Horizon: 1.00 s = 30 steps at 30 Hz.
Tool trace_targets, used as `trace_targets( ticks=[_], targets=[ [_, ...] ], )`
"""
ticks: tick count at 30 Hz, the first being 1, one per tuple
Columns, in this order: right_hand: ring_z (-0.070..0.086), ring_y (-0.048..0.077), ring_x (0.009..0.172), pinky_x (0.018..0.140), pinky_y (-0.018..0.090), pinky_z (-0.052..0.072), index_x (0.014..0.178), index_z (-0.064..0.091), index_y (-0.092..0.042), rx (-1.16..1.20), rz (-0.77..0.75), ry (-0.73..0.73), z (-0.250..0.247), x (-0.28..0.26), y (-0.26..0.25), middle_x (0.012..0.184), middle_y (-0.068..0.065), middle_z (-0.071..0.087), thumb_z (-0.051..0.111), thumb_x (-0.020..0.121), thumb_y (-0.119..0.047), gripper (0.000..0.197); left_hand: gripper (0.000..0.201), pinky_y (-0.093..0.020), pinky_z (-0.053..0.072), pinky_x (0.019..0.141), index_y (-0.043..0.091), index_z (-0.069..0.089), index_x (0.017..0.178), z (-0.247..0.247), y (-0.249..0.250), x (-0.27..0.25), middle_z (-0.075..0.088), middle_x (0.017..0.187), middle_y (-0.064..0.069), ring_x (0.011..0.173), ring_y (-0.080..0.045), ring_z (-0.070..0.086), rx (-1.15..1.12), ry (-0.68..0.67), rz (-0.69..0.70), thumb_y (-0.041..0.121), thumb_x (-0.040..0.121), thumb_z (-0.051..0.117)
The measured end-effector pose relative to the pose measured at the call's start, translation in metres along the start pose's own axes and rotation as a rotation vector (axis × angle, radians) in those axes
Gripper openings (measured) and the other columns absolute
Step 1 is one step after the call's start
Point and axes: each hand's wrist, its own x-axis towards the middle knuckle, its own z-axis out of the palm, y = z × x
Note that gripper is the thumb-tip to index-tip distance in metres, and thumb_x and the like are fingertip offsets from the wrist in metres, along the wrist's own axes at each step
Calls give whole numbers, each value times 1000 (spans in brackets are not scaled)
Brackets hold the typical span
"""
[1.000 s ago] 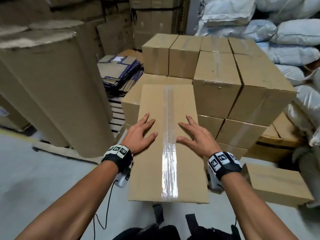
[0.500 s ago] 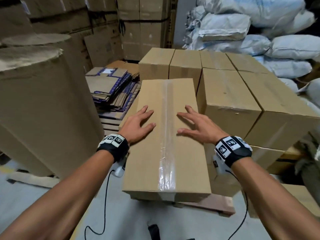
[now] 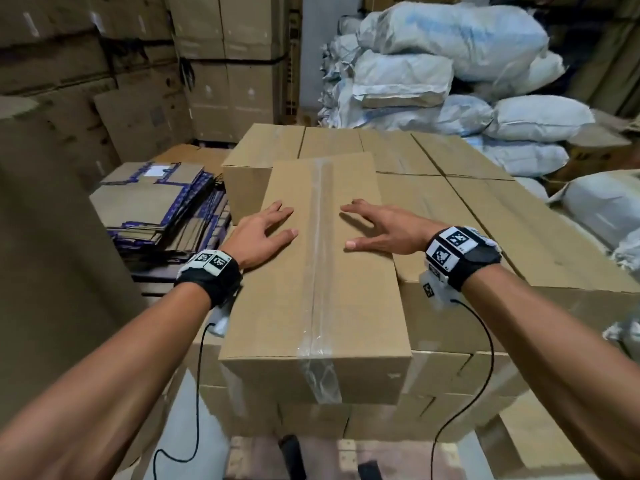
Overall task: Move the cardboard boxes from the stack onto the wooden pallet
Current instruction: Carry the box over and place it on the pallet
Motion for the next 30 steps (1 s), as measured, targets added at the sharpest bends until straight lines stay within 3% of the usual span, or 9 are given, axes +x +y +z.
trace_targets(
  ticks=[3,13,16,20,22,24,30],
  targets=[
    [33,31,153,123,41,28,166,23,-30,-41,-5,9,-11,23,7,173,2,21,63,95,-64,88,62,-24,14,120,38,47,155,2,-10,32,30,168,11,153,-9,31,-11,-4,2,56,98,63],
    [45,28,145,118,41,37,163,30,-32,-34,103,-59,-13,89,47,167,4,35,69,95,-56,82,64,-21,17,118,29,49,155,29,-35,101,29,169,4,153,-14,35,-56,-67,-46,52,98,65],
    [44,29,145,118,41,35,163,30,-31,-23,160,-76,-8,100,60,167,6,35,73,95,-47,81,63,-24,18,120,26,51,154,43,-43,118,30,169,2,153,-18,34,-35,-77,-75,50,98,65],
    [49,17,122,114,42,38,163,28,-34,-13,245,-83,2,104,75,172,3,24,79,93,-40,87,61,-27,18,123,26,47,157,66,-49,128,26,171,4,155,-20,32,-5,-155,-93,49,101,60],
    [45,24,141,120,45,33,163,28,-34,-14,269,-74,8,102,80,174,5,19,79,92,-37,88,60,-30,19,125,27,46,157,73,-49,129,25,171,5,155,-21,32,-14,-157,-86,50,103,56],
    [30,32,155,126,47,25,164,27,-32,-22,276,-74,16,99,85,175,6,10,79,93,-36,88,59,-33,19,126,25,44,158,76,-47,131,24,171,3,156,-24,30,12,-162,-72,48,105,53],
    [21,35,159,129,48,21,166,23,-27,-13,310,-71,32,84,80,175,11,3,70,99,-44,83,56,-34,19,126,18,40,160,69,-34,117,23,171,-9,156,-30,28,124,-183,-52,41,109,48]
  ],
)
